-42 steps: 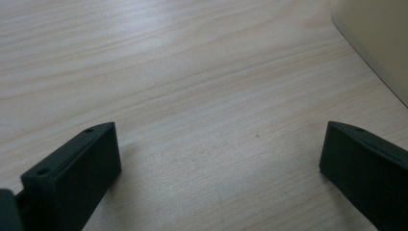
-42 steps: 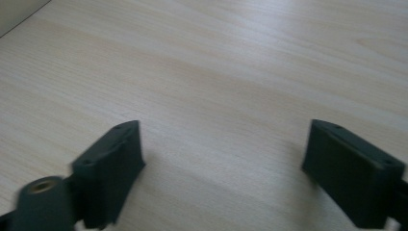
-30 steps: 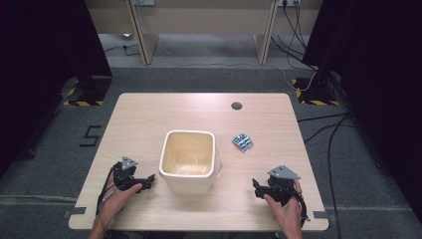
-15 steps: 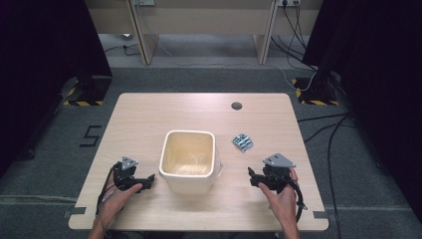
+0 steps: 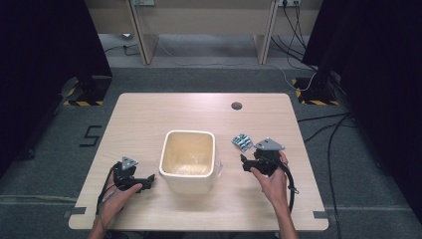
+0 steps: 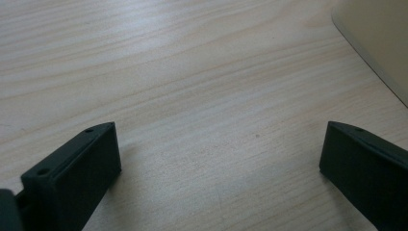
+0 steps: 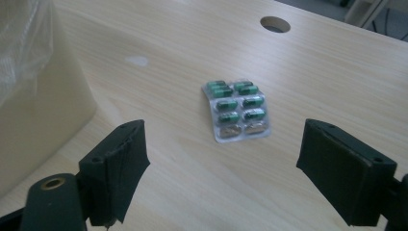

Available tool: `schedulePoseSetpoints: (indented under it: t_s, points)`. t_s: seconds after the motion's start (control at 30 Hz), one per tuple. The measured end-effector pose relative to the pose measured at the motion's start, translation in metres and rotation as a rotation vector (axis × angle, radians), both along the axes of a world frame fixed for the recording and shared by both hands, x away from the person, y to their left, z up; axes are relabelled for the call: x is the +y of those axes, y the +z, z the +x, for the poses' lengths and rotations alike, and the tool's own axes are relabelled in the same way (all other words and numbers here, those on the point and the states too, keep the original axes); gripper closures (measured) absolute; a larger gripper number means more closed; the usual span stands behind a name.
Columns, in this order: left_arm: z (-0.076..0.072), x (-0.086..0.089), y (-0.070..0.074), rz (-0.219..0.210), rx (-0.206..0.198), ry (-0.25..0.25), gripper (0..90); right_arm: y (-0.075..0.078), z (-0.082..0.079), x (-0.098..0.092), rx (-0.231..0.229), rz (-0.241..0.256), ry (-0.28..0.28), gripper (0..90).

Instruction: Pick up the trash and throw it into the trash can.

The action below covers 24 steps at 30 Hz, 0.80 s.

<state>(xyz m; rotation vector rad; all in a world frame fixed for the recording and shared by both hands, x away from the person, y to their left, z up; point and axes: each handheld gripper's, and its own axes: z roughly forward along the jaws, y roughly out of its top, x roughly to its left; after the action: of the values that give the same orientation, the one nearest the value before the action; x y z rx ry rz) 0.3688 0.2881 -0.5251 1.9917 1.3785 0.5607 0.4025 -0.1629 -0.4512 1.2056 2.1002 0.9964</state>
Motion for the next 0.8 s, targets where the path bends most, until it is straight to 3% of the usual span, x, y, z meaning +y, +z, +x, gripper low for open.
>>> schedulePoseSetpoints:
  t_s: [0.17,0.5,0.8]
  points:
    - [0.0,0.0,0.0,0.0,0.0,0.0,0.0,-0.004,0.012,0.005,0.011,-0.037,0.005,18.4]
    - [0.0,0.0,0.0,0.0,0.0,0.0,0.0,0.0,0.034,0.016,0.02,-0.009,0.022,18.4]
    - [0.0,0.0,0.0,0.0,0.0,0.0,0.0,-0.016,0.055,0.012,0.053,0.003,-0.016,18.2]
